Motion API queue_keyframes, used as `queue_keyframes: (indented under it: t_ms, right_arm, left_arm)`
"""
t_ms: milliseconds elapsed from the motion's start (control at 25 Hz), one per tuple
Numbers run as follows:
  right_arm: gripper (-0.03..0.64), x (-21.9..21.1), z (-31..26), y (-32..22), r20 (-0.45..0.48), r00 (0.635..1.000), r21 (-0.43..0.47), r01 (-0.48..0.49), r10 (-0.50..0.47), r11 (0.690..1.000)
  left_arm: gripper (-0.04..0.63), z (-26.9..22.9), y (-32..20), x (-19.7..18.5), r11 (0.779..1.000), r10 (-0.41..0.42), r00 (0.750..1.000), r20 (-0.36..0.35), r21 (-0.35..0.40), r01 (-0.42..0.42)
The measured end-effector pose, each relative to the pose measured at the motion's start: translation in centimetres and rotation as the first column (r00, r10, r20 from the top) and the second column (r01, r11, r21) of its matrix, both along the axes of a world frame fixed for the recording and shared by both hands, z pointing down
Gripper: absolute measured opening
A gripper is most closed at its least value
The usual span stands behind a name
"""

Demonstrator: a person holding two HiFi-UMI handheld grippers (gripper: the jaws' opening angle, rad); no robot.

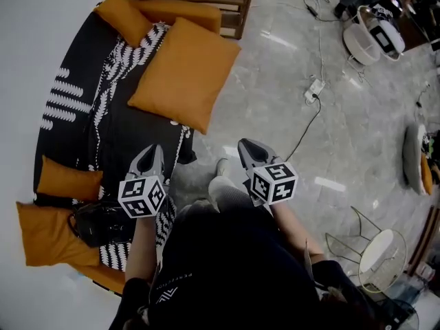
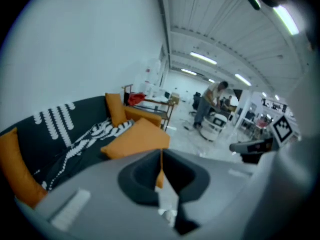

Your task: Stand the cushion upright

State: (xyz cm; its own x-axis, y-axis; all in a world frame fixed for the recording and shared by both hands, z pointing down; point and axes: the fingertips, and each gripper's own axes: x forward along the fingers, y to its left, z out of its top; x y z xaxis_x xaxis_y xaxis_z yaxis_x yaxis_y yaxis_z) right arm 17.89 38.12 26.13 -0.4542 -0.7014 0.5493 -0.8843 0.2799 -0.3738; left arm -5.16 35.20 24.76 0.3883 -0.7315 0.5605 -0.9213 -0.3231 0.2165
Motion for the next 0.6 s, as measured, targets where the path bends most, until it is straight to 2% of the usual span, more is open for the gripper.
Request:
queue_keyframes:
  t_ms: [80,200,600]
  right_arm:
    - [0.005,0.2,0.5,-1.1,0.004,0.999,-0.008,0.036,-0.036,0.999]
    - [0.006,0.6,1.4,-3.0,0.003,0.998,-0.014,0.07,-0.07,0.997]
    - [0.039,-0.1,2.7,-6.4,0.046,0.995,-0.034,0.096,-0.094,0.995]
  left_arm:
    - [0.017,0.5,-0.8,0.7,1.0,-0.02,1.0,0.005,-0.021,0.02]
    - [0.071,1.1,-2.0,1.8,0.999,-0.035,0.999,0.004,-0.041,0.035]
    - [0.15,2.5,-3.4,2.3,0.992,-0.075,0.997,-0.002,-0.099,0.074]
